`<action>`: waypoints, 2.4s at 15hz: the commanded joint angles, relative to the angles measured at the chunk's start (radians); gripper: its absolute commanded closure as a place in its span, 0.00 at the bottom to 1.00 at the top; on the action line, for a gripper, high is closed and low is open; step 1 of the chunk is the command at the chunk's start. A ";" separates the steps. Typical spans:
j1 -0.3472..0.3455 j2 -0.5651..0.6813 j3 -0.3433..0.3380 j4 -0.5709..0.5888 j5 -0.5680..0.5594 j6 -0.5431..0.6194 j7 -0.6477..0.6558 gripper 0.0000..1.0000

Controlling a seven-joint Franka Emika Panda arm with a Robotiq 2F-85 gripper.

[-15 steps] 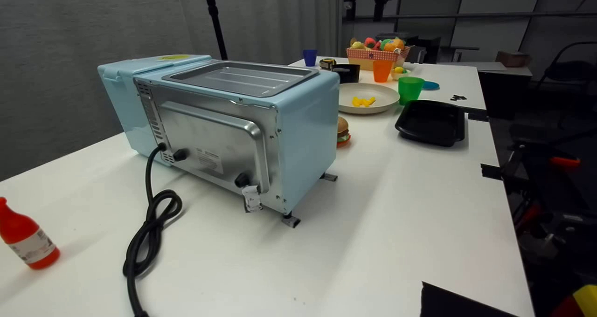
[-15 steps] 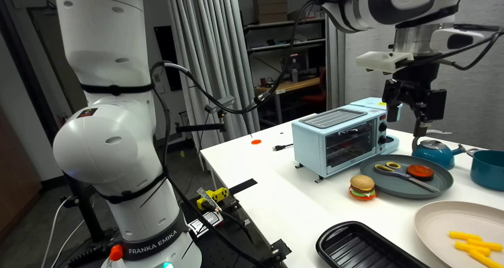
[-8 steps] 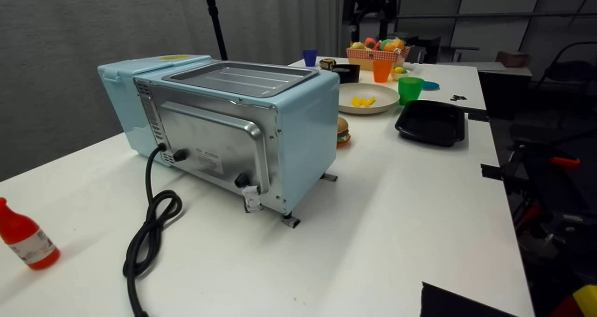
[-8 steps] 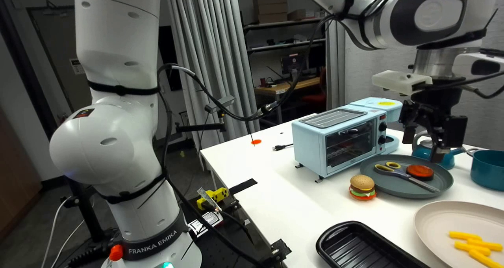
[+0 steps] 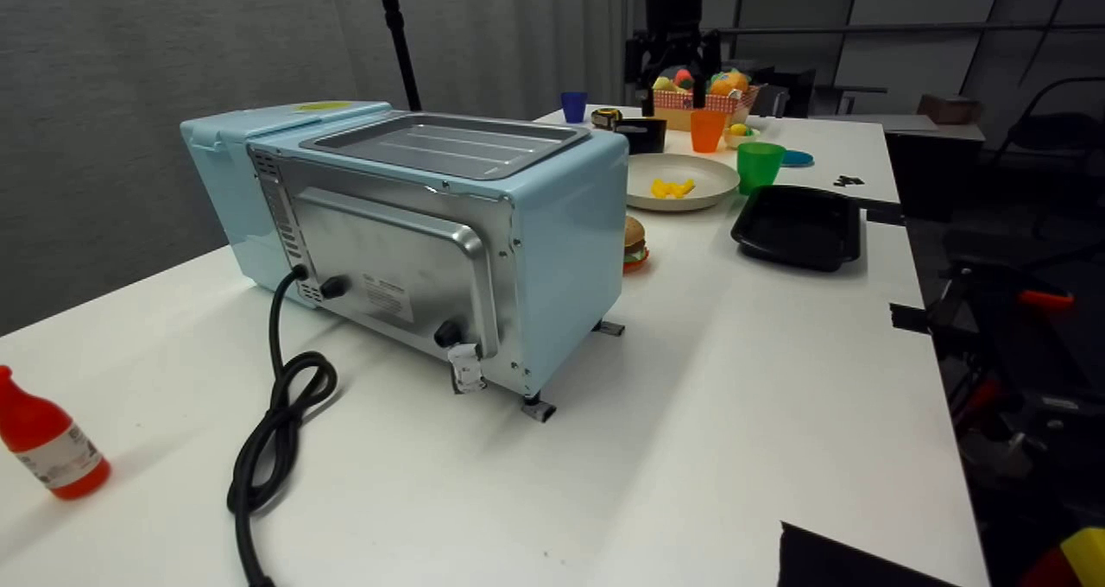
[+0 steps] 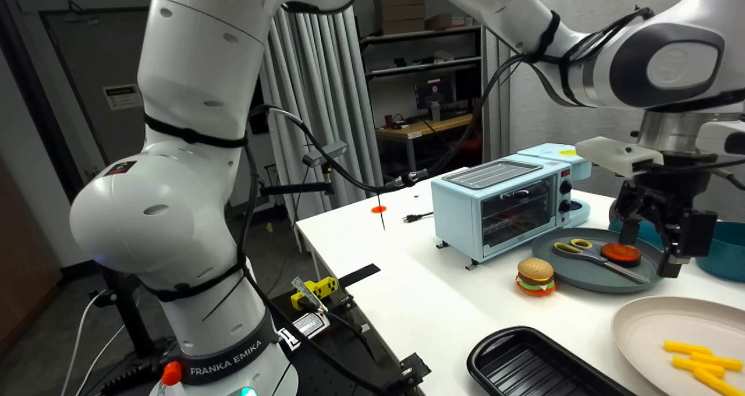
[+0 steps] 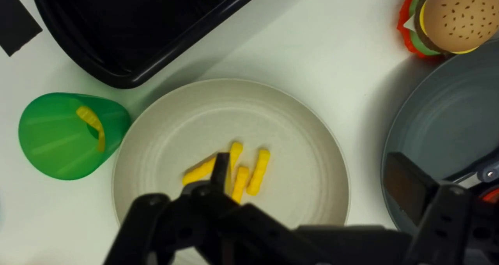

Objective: Remove the potato chips from the plate and put them in the green cup

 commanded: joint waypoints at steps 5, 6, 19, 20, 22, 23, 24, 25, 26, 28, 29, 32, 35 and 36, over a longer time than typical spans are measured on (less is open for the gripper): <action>-0.005 0.145 -0.003 0.117 -0.001 0.073 0.049 0.00; -0.006 0.157 -0.003 0.124 0.001 0.080 0.050 0.00; -0.034 0.296 -0.030 0.207 0.002 0.080 0.078 0.00; -0.035 0.305 -0.032 0.215 0.001 0.082 0.083 0.00; -0.038 0.325 -0.034 0.233 0.000 0.083 0.091 0.00; -0.038 0.335 -0.036 0.241 -0.001 0.082 0.097 0.00; -0.037 0.345 -0.038 0.250 -0.003 0.081 0.101 0.00; -0.037 0.356 -0.040 0.258 -0.004 0.081 0.106 0.00; -0.037 0.365 -0.040 0.265 -0.003 0.081 0.110 0.00; -0.037 0.380 -0.041 0.279 -0.002 0.080 0.118 0.00; -0.038 0.387 -0.041 0.285 -0.001 0.082 0.121 0.00; -0.039 0.404 -0.045 0.300 -0.002 0.081 0.128 0.00; -0.041 0.414 -0.051 0.306 -0.004 0.080 0.131 0.00; -0.042 0.414 -0.052 0.302 -0.002 0.080 0.132 0.00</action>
